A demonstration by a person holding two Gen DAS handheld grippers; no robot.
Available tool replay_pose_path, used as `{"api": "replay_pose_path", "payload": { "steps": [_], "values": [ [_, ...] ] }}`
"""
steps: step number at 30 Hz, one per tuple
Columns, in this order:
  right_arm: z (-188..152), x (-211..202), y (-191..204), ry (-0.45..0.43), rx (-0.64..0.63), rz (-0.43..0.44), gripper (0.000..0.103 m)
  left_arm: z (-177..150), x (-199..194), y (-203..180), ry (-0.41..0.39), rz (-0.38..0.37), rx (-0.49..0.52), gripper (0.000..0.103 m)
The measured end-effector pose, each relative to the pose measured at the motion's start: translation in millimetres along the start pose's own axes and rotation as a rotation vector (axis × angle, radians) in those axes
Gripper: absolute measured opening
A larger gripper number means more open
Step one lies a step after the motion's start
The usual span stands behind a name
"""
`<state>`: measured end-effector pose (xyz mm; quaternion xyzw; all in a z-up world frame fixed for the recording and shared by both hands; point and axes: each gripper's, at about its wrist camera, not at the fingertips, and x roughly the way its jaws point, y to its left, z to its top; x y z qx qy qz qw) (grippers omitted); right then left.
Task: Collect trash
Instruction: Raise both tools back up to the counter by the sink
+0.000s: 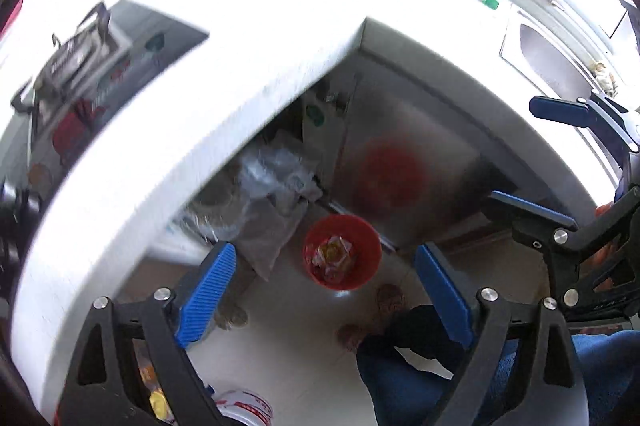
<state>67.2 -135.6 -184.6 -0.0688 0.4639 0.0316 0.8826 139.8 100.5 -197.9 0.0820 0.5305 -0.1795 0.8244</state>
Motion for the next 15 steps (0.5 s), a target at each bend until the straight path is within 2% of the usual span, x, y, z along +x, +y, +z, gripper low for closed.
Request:
{"api": "replay_pose_path", "payload": {
  "steps": [5, 10, 15],
  "values": [
    [16, -15, -24, -0.02, 0.055, -0.038, 0.102, 38, -15, -8, -0.027, 0.002, 0.042, 0.093],
    [36, -17, -50, -0.025, 0.083, -0.048, 0.102, 75, -12, -19, -0.037, -0.012, 0.074, 0.093],
    [61, -10, -84, -0.035, 0.117, -0.071, 0.102, 128, -1, -32, -0.045, -0.021, 0.108, 0.093]
  ]
}}
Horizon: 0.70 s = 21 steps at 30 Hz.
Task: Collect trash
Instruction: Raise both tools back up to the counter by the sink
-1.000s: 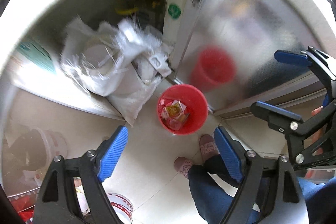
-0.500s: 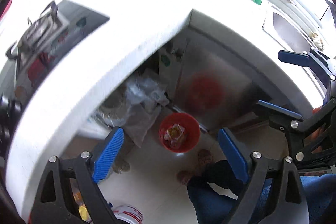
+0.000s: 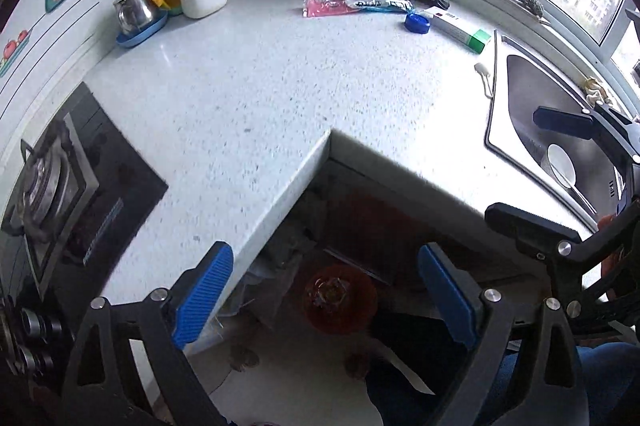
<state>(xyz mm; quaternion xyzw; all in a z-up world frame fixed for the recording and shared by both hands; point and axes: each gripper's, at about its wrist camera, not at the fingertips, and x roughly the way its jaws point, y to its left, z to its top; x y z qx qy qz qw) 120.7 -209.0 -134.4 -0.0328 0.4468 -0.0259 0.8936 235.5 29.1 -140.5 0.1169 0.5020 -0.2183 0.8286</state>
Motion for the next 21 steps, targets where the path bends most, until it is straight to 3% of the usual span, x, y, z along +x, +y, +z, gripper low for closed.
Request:
{"api": "replay_pose_path", "payload": {
  "steps": [12, 21],
  "values": [
    [63, 21, -109, -0.012, 0.143, -0.084, 0.102, 159, 59, -36, -0.018, -0.064, 0.155, 0.093],
    [80, 41, -194, 0.025, 0.24, -0.173, 0.102, 244, 119, -87, 0.026, -0.141, 0.241, 0.093]
  ]
}}
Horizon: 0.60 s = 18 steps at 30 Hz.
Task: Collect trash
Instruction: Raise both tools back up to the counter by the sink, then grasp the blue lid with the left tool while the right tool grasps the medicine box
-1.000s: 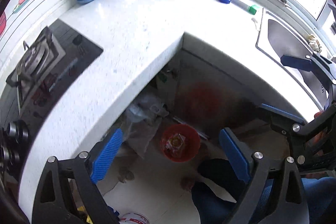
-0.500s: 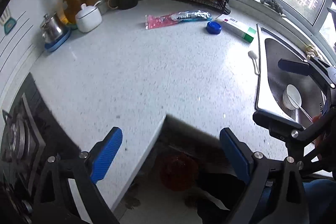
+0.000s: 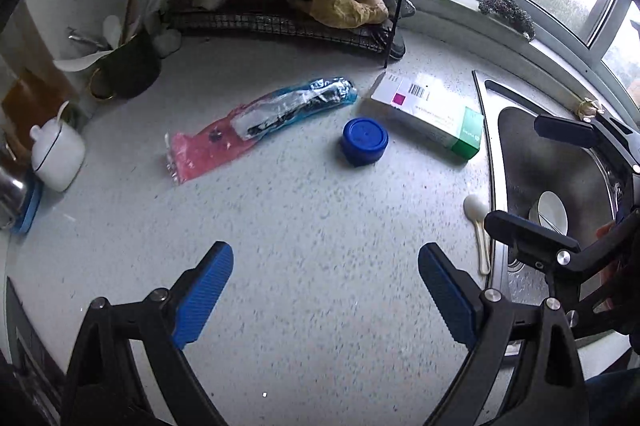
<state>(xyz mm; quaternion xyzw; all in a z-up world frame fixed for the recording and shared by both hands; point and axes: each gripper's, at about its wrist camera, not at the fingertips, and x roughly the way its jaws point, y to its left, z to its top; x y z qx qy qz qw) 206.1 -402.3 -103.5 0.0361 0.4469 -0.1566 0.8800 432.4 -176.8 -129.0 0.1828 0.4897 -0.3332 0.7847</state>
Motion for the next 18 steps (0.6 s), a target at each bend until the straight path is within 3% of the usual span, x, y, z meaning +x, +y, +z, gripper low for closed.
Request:
{"api": "replay_pose_path", "payload": {
  "steps": [7, 15, 18],
  "values": [
    [2, 31, -44, 0.047, 0.064, -0.067, 0.102, 44, 59, -19, 0.051, -0.045, 0.042, 0.093],
    [1, 59, -78, 0.084, 0.104, -0.098, 0.102, 71, 108, -31, 0.089, -0.087, 0.085, 0.093],
    [2, 66, -88, 0.093, 0.113, -0.102, 0.102, 77, 120, -33, 0.091, -0.067, 0.104, 0.093]
  ]
}}
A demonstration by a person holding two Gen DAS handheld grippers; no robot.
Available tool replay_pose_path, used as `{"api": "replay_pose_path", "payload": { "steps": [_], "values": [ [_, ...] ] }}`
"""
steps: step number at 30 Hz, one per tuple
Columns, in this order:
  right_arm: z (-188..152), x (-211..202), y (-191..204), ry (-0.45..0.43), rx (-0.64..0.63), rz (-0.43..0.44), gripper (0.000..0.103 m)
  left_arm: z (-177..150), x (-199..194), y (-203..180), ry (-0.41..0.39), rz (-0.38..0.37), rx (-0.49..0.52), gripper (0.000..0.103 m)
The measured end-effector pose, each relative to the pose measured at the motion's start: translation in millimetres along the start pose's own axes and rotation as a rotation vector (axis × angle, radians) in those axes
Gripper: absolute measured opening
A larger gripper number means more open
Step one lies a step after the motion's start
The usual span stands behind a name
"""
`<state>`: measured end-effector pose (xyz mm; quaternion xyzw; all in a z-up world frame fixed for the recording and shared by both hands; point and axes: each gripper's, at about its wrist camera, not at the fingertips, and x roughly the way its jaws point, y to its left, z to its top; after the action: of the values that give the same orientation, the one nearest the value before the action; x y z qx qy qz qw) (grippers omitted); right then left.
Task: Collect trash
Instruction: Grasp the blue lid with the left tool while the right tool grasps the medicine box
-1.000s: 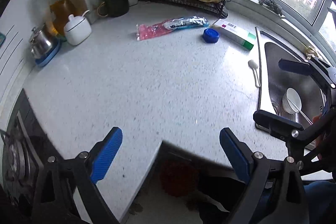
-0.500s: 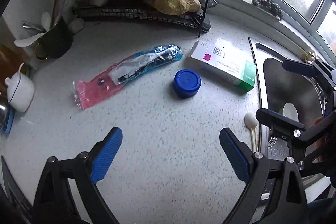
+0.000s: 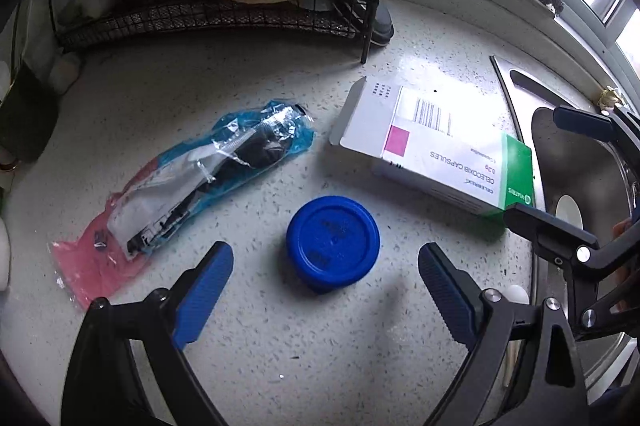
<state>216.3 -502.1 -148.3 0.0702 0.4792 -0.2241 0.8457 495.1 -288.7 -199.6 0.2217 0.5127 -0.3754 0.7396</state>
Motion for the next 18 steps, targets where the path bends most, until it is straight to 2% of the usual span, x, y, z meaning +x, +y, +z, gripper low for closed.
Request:
{"api": "replay_pose_path", "payload": {
  "steps": [5, 7, 12, 15, 18],
  "values": [
    [2, 7, -6, 0.012, 0.012, 0.0, 0.102, 12, 10, -2, 0.001, 0.007, 0.024, 0.092],
    [4, 8, -8, 0.016, 0.016, -0.003, 0.102, 15, 12, -3, -0.006, 0.029, 0.034, 0.081],
    [7, 10, -9, 0.005, 0.008, -0.001, 0.102, 20, 10, -4, -0.018, 0.039, 0.05, 0.062],
    [10, 16, -8, 0.015, 0.003, 0.011, 0.102, 22, 5, 4, -0.037, 0.035, 0.034, 0.043],
    [16, 20, -2, 0.011, -0.018, 0.037, 0.103, 16, -1, 9, -0.039, 0.04, 0.022, 0.043]
  ]
}}
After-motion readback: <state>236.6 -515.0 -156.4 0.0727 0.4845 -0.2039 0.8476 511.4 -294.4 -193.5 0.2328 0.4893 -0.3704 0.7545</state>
